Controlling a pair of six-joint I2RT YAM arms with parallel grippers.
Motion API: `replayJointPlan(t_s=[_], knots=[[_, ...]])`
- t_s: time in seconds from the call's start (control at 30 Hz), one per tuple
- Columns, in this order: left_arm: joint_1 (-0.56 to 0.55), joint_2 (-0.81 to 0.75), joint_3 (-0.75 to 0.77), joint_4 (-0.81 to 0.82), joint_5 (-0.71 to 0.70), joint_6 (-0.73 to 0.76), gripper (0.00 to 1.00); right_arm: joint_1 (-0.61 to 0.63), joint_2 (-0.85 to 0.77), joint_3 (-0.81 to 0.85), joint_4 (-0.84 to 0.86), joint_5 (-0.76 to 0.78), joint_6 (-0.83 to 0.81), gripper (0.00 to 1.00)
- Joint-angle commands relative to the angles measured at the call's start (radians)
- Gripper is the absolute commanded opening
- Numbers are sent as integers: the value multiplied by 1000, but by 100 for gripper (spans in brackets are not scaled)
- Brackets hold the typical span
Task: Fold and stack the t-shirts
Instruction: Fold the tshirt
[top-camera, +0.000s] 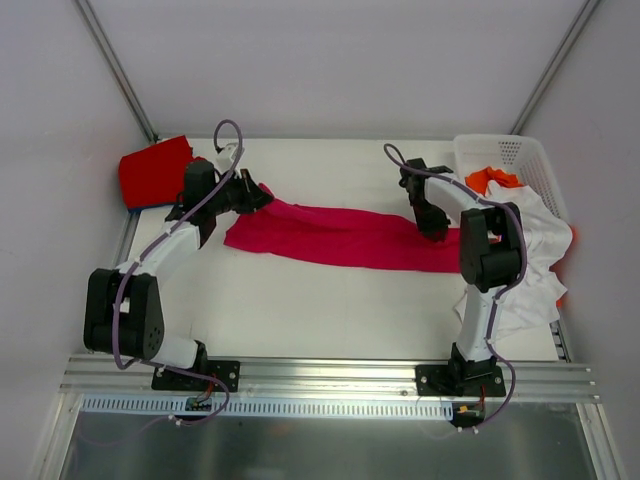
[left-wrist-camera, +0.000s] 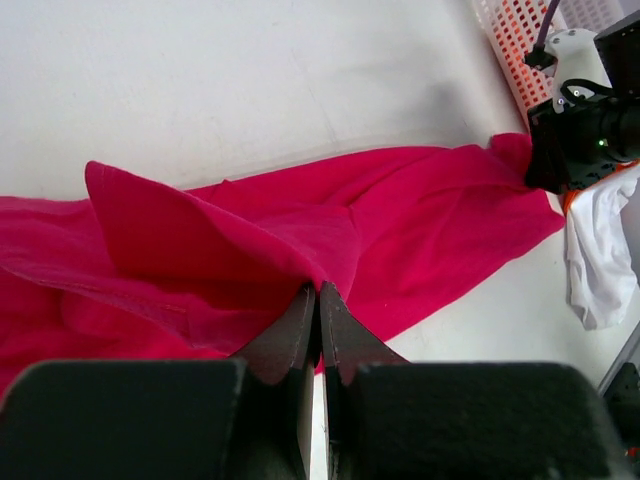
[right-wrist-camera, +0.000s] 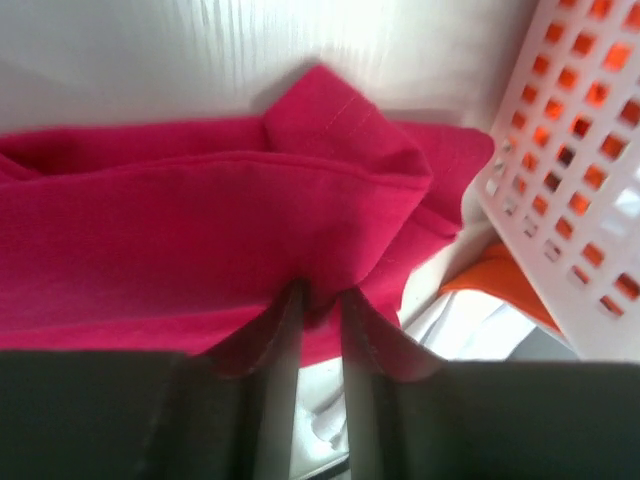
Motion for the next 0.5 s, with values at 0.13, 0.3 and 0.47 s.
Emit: replayJointPlan(t_s=[0.13,0.3,0.47], knots=[[-4,-125,-125,38,-92,81,0,-2,-136,-133,0,35,61,100],[-6,-126,-176,33,-199,90,0,0,-186,-194,12,71,77,100],[-9,-151,-246,29,-361,95,0,8,-265,-216,17,83,75,100]])
